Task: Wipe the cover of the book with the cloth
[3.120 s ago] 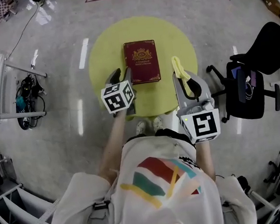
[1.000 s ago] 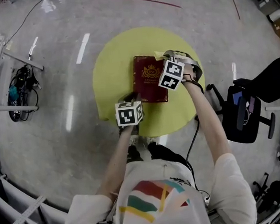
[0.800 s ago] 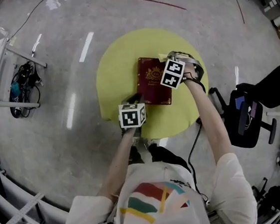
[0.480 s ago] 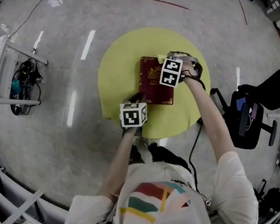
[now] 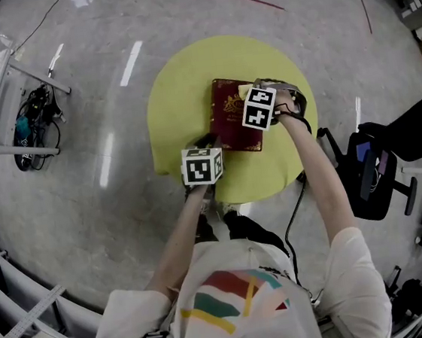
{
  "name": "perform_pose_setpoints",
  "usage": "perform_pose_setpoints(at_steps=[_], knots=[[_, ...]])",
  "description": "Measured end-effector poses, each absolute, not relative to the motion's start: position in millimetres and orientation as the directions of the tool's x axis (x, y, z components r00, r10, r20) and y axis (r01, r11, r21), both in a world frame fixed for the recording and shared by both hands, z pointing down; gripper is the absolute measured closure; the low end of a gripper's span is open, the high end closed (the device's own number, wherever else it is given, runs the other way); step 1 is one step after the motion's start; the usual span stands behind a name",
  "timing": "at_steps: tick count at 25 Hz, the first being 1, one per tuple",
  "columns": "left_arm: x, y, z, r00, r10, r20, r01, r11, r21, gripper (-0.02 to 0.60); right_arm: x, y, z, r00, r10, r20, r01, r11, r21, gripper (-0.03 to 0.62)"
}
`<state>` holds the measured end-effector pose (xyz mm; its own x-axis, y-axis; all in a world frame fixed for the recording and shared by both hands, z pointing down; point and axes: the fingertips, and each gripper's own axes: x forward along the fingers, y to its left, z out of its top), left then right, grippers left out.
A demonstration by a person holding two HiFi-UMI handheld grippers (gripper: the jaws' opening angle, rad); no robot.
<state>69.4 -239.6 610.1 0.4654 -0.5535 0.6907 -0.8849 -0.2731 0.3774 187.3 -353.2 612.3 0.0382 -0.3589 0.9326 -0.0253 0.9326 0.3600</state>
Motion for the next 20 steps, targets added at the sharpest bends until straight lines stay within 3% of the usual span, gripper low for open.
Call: perform_pose_setpoints(at_steps=[20], knots=[[67.4, -241.6, 610.8, 0.478, -0.554, 0.682, -0.878, -0.292, 0.378, 0.483, 174.3, -229.9, 616.7, 0.006, -0.300, 0.954, -0.117, 0.947, 0.299, 0.566]])
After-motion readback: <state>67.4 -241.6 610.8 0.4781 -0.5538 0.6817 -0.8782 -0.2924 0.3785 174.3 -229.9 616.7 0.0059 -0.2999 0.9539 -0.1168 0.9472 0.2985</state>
